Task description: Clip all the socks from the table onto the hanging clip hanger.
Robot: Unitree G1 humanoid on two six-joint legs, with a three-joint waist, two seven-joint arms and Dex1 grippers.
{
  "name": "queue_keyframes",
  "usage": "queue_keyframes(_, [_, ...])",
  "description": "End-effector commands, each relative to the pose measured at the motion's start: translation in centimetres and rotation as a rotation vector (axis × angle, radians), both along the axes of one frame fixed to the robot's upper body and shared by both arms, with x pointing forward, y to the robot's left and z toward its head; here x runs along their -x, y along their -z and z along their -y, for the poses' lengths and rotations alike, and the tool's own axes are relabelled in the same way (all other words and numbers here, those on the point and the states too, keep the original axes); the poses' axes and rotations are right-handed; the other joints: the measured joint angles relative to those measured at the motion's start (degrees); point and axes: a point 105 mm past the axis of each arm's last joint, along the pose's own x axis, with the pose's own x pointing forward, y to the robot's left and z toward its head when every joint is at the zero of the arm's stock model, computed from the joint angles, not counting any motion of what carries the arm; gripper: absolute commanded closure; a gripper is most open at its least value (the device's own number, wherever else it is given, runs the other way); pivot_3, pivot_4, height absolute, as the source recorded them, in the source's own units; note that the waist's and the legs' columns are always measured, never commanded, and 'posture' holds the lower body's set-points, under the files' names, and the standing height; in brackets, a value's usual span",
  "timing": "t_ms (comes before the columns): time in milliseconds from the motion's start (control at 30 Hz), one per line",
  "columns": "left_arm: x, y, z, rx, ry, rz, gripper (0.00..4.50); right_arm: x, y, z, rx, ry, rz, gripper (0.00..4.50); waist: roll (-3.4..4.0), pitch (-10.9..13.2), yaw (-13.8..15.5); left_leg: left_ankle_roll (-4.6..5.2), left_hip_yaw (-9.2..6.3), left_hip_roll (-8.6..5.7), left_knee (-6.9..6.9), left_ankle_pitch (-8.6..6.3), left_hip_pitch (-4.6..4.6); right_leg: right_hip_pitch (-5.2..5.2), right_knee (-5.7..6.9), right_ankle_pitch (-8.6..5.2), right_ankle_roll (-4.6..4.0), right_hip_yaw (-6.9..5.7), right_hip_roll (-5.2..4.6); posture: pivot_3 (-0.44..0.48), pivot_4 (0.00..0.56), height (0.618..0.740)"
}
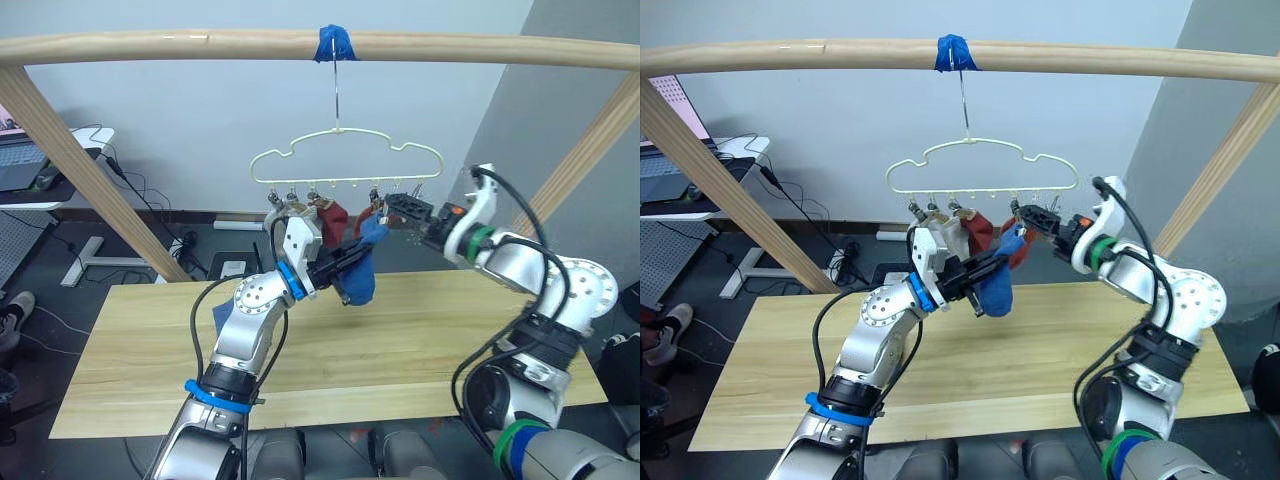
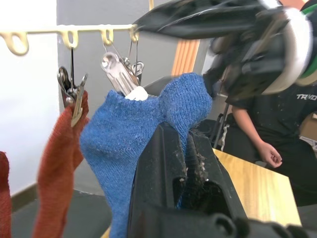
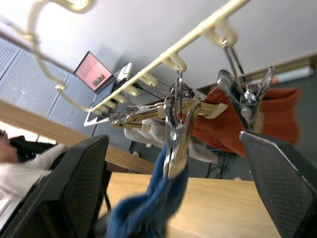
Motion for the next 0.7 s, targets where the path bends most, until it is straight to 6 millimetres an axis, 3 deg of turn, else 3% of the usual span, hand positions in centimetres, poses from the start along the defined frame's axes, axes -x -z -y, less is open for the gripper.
queue_keyframes(33, [0.4,-0.3,0.8,0.025,0.060,-0.030,3.77,1.8,-1.1,0.0,0.056,-0.056,0.097,0.00,0.00,0.00,-0.18,0.00,0.01,0.00,0.00,0.00,0.00,0.00,0.00,0.00,0.00,0.01,0.00,-0.047,0.139,0.740])
queue_keyframes(200, [0.4,1.0,0.4,0.028,0.088,-0.143,2.20,2.2,0.6,0.4,0.164,0.004,0.113,0.00,0.00,0.00,-1.52,0.00,0.01,0.01,0.01,0.00,0.03,0.01,0.03,-0.07,0.13,0.03,0.03,-0.055,0.136,0.740])
queue_keyframes(300, [0.5,1.3,-0.6,0.020,0.087,-0.181,1.37,2.1,2.1,0.2,0.204,0.044,0.116,0.00,0.00,0.00,-1.84,0.00,0.05,0.01,0.02,0.00,0.06,0.01,0.04,-0.15,0.27,0.08,0.03,-0.053,0.141,0.740])
queue_keyframes(433, [0.4,1.5,-2.5,0.016,0.042,-0.254,0.10,1.8,2.7,0.0,0.278,0.094,0.197,0.00,0.00,0.00,-1.79,0.00,0.05,0.02,0.03,0.00,0.05,0.00,0.05,-0.17,0.29,0.08,0.04,-0.042,0.144,0.740])
queue_keyframes(600, [1.1,2.8,-5.8,-0.042,-0.029,-0.481,0.01,0.9,3.2,-0.7,0.314,0.173,0.288,0.00,-0.02,0.04,-1.77,-0.01,-0.01,0.05,0.01,0.00,0.06,-0.01,0.05,-0.18,0.31,0.03,0.05,-0.026,0.149,0.740])
queue_keyframes(700, [0.3,1.8,-8.1,-0.057,-0.205,-0.417,0.01,0.3,2.7,-1.1,0.369,0.235,0.386,0.00,-0.04,0.09,-1.42,-0.01,-0.02,0.05,0.03,0.00,0.05,0.00,0.03,-0.18,0.31,0.03,0.05,-0.009,0.156,0.740])
